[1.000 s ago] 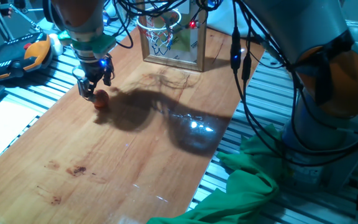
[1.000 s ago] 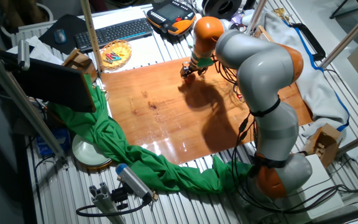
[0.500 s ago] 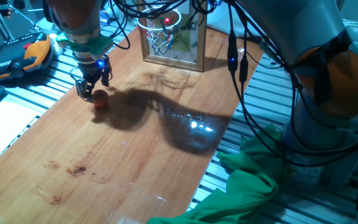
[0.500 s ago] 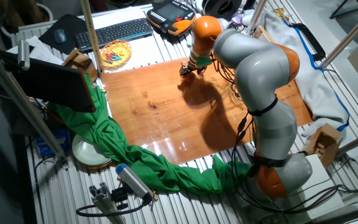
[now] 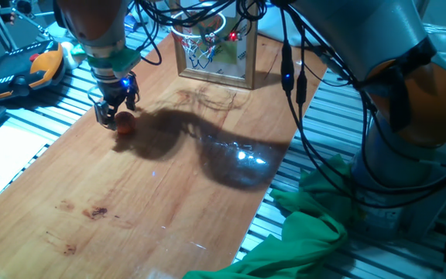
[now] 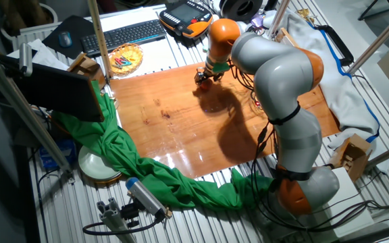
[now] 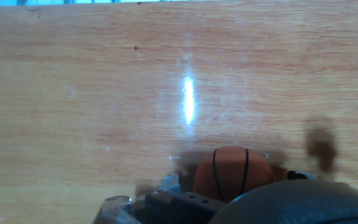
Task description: Grab a basketball, release it and shoot it into the basket
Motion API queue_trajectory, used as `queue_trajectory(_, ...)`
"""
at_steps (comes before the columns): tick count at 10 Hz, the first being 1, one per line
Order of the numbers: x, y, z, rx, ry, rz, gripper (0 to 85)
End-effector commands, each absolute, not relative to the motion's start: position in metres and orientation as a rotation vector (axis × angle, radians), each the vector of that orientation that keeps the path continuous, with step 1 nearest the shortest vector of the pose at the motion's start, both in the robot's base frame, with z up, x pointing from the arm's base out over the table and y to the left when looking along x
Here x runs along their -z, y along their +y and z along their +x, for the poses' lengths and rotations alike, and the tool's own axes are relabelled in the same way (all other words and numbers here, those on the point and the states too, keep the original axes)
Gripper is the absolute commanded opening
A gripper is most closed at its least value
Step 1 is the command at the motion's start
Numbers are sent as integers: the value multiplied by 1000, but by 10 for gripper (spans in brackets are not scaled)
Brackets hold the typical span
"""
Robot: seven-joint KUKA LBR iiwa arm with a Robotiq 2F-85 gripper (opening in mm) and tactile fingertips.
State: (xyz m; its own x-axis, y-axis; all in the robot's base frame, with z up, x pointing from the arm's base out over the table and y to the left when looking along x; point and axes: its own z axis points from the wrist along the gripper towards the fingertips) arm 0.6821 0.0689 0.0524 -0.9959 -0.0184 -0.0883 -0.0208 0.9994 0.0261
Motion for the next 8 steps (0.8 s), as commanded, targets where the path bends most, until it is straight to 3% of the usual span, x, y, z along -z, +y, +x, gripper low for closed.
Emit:
queue_trajectory(1, -50, 69, 682, -46, 3056, -34, 850)
queue_trajectory(8, -40, 69, 682, -50, 3059, -39, 830)
